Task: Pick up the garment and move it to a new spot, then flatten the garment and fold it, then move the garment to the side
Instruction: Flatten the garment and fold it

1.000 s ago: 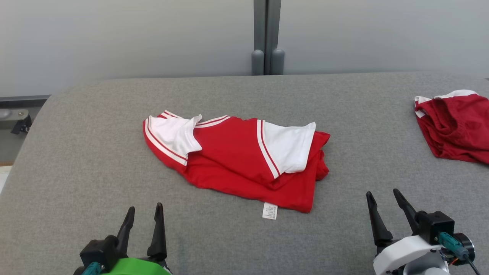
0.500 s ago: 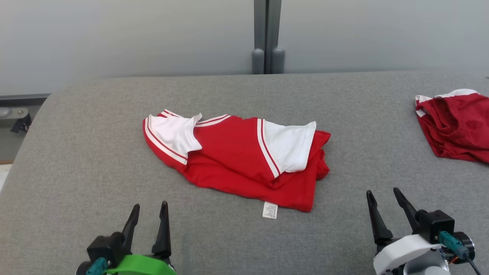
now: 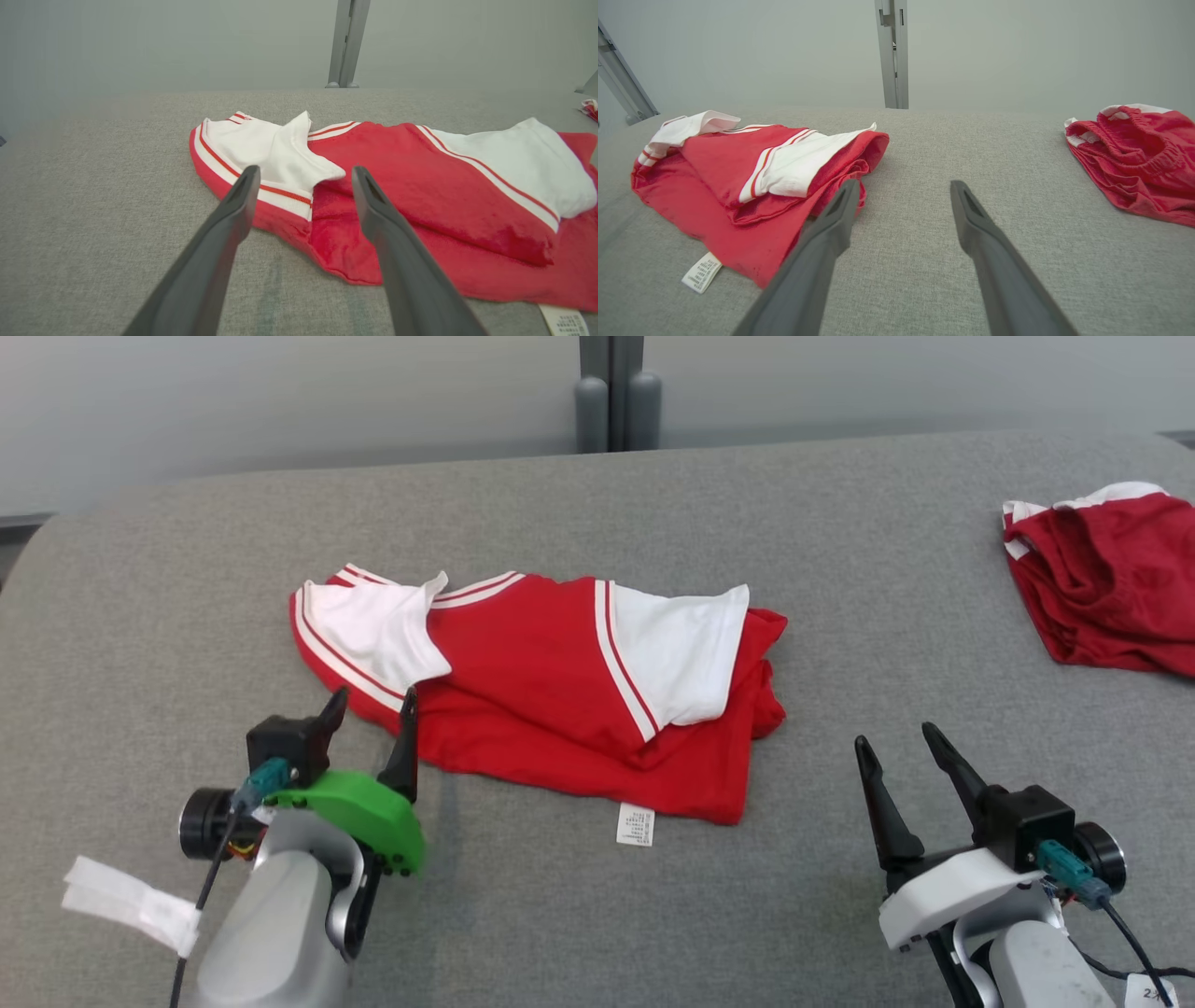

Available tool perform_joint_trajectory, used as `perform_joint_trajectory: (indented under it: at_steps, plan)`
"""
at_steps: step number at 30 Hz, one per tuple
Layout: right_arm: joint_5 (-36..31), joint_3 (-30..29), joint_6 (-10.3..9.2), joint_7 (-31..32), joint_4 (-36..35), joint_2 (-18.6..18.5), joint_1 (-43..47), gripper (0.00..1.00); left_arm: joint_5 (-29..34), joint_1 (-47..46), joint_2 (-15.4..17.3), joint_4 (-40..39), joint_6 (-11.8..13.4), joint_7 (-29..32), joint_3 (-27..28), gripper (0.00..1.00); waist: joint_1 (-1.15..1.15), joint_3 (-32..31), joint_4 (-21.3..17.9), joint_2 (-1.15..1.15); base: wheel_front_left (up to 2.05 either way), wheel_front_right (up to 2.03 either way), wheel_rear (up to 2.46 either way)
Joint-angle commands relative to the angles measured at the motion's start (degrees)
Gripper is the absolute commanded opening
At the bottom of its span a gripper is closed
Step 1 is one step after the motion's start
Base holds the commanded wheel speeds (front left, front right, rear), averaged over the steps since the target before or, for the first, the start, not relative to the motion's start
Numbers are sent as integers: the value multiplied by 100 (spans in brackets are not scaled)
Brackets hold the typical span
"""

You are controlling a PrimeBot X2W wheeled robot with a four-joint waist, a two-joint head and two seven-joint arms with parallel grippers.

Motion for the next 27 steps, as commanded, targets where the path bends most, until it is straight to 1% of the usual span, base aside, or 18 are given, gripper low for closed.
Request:
perform_joint_trajectory:
  at_steps: [1, 6, 12, 16, 17, 18, 19, 20, 21, 24, 26, 27]
  plan:
    - [-22, 1, -9, -26, -16, -27, -88, 100, -10, -244, 17, 219, -17, 26, -33, 100, 0, 311, -252, 0, 0, 0, 0]
    - [-35, 82, -9, -26, -32, -25, -232, 100, 41, -817, 43, 1044, 9, 120, -143, 100, 0, 562, -401, 0, 0, 0, 0]
    - [-24, 142, -9, -26, -36, -24, -313, 100, 223, -1293, 124, 1847, 332, 49, -194, 100, 0, 696, -506, 0, 0, 0, 0]
    - [-6, 140, -9, -26, -45, -24, -330, 100, 178, -1526, 137, 2095, 515, -147, -123, 100, 0, 723, -521, 0, 0, 0, 0]
    - [-1, 136, -9, -26, -43, -24, -334, 100, 175, -1563, 141, 2130, 545, -189, -112, 98, 0, 722, -514, 0, 0, 0, 0]
    - [-1, 132, -9, -27, -41, -24, -336, 100, 168, -1596, 148, 2153, 578, -221, -96, 85, 0, 720, -506, 0, 0, 0, 0]
    - [-2, 135, -9, -26, -38, -24, -338, 100, 178, -1638, 158, 2182, 615, -245, -89, 47, 0, 716, -492, 0, 0, 0, 0]
    - [2, 142, -9, -26, -36, -24, -333, 100, 163, -1661, 147, 2202, 618, -270, -78, 29, 0, 707, -479, 0, 0, 0, 0]
    - [2, 145, -9, -26, -29, -25, -322, 100, 120, -1682, 125, 2219, 607, -278, -48, 0, 0, 689, -460, 0, 0, 0, 0]
    - [-1, 152, -9, -26, -24, -24, -295, 100, 41, -1711, 104, 2166, 573, -316, 50, 0, 0, 640, -405, 0, 0, 0, 0]
    - [-11, 142, -9, -26, -23, -26, -270, 100, -38, -1666, 82, 1955, 559, -320, 152, 0, 0, 603, -357, 0, 0, 0, 0]
    - [-26, 130, -9, -26, -23, -25, -252, 100, -96, -1535, 73, 1720, 543, -318, 260, 0, 0, 574, -315, 0, 0, 0, 0]
